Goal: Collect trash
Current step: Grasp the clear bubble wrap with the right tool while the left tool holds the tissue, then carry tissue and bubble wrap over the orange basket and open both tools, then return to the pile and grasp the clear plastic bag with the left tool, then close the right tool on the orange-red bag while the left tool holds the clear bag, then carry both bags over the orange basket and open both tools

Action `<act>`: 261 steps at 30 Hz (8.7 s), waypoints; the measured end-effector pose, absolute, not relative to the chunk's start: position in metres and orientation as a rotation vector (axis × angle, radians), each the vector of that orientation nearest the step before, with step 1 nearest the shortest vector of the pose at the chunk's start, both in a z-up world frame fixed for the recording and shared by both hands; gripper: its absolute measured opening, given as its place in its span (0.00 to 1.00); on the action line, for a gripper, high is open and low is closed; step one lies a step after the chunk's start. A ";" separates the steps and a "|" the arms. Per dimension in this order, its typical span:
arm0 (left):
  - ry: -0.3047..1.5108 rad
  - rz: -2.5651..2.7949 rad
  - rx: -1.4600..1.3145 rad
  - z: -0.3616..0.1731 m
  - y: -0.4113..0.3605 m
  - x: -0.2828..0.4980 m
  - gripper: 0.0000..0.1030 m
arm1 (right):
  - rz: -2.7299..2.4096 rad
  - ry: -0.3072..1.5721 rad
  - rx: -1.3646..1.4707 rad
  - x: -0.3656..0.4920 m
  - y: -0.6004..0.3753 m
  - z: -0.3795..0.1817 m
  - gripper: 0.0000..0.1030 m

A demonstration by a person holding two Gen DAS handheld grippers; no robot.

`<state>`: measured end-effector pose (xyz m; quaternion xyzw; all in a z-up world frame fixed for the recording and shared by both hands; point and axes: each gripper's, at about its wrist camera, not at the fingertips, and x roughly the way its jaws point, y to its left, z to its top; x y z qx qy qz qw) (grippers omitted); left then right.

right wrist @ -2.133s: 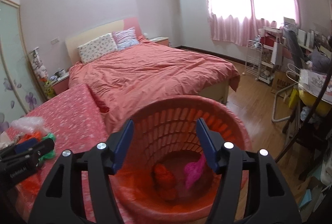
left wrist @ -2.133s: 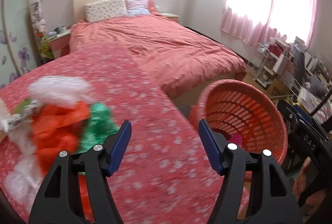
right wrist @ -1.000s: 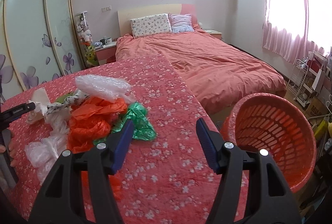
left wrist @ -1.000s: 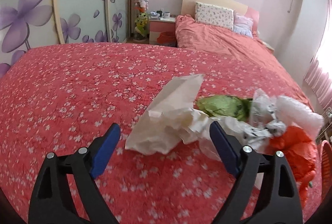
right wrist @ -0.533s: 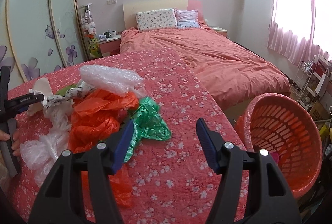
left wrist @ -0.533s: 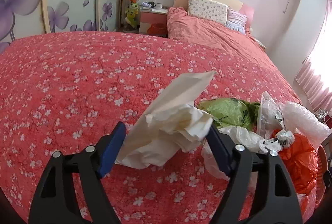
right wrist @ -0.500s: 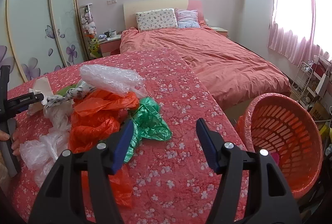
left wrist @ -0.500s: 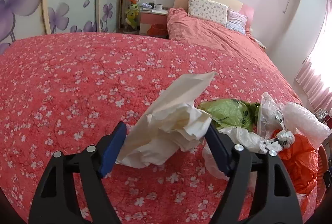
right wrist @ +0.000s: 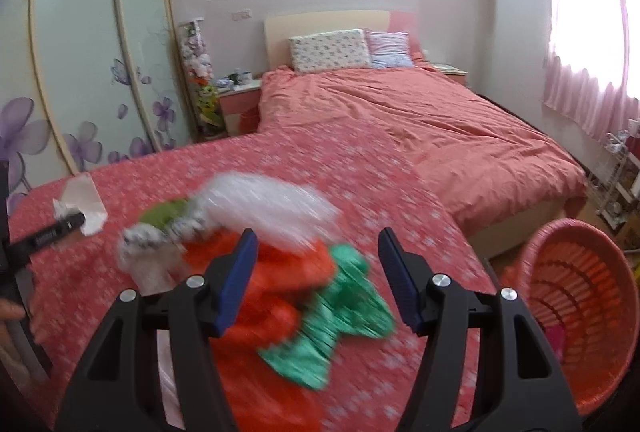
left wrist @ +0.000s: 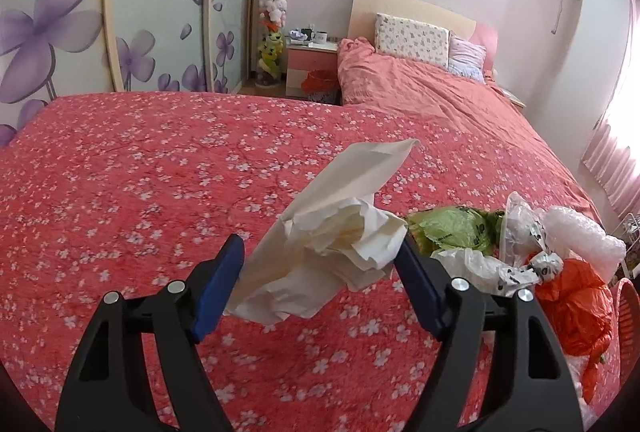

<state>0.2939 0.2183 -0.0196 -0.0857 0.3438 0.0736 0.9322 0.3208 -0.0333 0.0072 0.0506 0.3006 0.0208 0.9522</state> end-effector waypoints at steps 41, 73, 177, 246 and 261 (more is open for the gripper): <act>0.649 0.045 -0.129 0.032 0.147 0.257 0.73 | 0.034 0.552 0.085 0.299 -0.057 0.035 0.12; 0.667 -0.363 -0.021 0.024 -0.070 0.241 0.74 | -0.256 0.491 0.232 0.210 -0.223 0.021 0.12; 0.860 -0.180 -0.038 -0.057 0.052 0.228 0.41 | -0.056 0.634 0.184 0.226 -0.116 -0.016 0.53; 0.700 -0.093 -0.141 0.002 0.145 0.215 0.20 | 0.162 0.561 0.092 0.248 -0.016 0.029 0.25; 0.667 -0.192 -0.102 0.016 0.092 0.217 0.20 | 0.091 0.465 0.198 0.222 -0.077 0.057 0.25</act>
